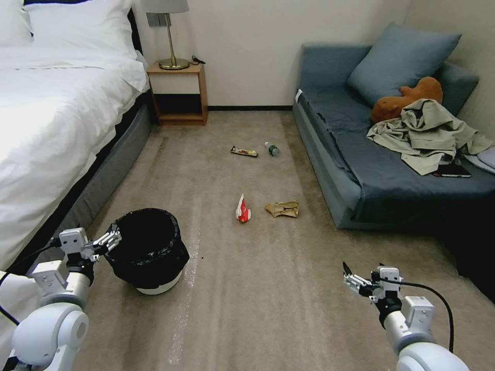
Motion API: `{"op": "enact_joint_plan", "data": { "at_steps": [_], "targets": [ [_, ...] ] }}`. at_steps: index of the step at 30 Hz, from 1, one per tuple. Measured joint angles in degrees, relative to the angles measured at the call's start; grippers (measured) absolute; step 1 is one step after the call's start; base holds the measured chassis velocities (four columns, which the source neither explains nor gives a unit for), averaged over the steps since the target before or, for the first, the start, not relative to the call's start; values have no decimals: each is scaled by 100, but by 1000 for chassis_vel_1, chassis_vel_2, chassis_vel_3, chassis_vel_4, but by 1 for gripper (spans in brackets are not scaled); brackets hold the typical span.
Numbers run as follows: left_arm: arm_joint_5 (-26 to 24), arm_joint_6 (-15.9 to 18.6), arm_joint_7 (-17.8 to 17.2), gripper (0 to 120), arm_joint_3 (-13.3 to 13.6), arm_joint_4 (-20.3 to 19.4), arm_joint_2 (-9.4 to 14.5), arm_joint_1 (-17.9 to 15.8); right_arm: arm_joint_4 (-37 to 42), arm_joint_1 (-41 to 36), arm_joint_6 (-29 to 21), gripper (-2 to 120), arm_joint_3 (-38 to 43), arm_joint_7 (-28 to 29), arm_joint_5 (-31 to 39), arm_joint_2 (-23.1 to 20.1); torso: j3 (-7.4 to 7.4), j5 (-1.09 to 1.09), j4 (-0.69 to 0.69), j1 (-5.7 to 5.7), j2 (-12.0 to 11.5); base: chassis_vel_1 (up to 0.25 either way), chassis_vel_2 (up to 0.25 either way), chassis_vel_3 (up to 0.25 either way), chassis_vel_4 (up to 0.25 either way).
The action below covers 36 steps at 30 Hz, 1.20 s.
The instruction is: Pick up the trash bin, then pick up the garbage on the floor and place it into the trash bin.
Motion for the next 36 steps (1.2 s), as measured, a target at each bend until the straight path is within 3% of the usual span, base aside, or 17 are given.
{"op": "enact_joint_plan", "data": {
  "at_steps": [10, 12, 13, 15, 16, 19, 22, 31, 36],
  "targets": [
    [-339, 216, -155, 97, -25, 442, 362, -329, -31, -83, 121, 100, -14, 0, -100, 173, 0, 1, 0, 0, 0, 0, 0, 0, 0],
    [-661, 624, -361, 97, 14, 614, 553, -588, -75, -87, 152, 100, -51, -2, -179, 246, 0, 2, 0, 0, 0, 0, 0, 0, 0],
    [-661, 624, -361, 97, 14, 614, 553, -588, -75, -87, 152, 100, -51, -2, -179, 246, 0, 2, 0, 0, 0, 0, 0, 0, 0],
    [-950, 1085, -527, 97, 62, 707, 701, -763, -80, -75, 153, 100, -75, -4, -219, 294, 0, 0, 0, 0, 0, 0, 0, 0, 0],
    [-950, 1085, -527, 97, 62, 707, 701, -763, -80, -75, 153, 100, -75, -4, -219, 294, 0, 0, 0, 0, 0, 0, 0, 0, 0],
    [-1366, 1793, -682, 97, 156, 930, 982, -1088, -76, -64, 148, 100, -100, -19, -303, 374, 0, 1, 0, 0, 0, 0, 0, 0, 0],
    [-1625, 2061, -803, 97, 253, 1133, 1104, -1309, -92, -73, 148, 100, -106, -26, -369, 423, 0, 2, 1, 0, 0, 0, 0, 0, 0],
    [-1779, 2292, -833, 97, 535, 1816, 1200, -1815, -170, -79, 167, 100, -121, -37, -498, 567, 0, 1, 1, 0, 1, 0, 0, 0, 0],
    [-1635, 2277, -727, 97, 870, 2280, 1107, -2163, -261, -63, 171, 100, -207, -41, -662, 686, 0, 1, 1, 0, 1, 0, 0, 0, 0]
  ]
}}
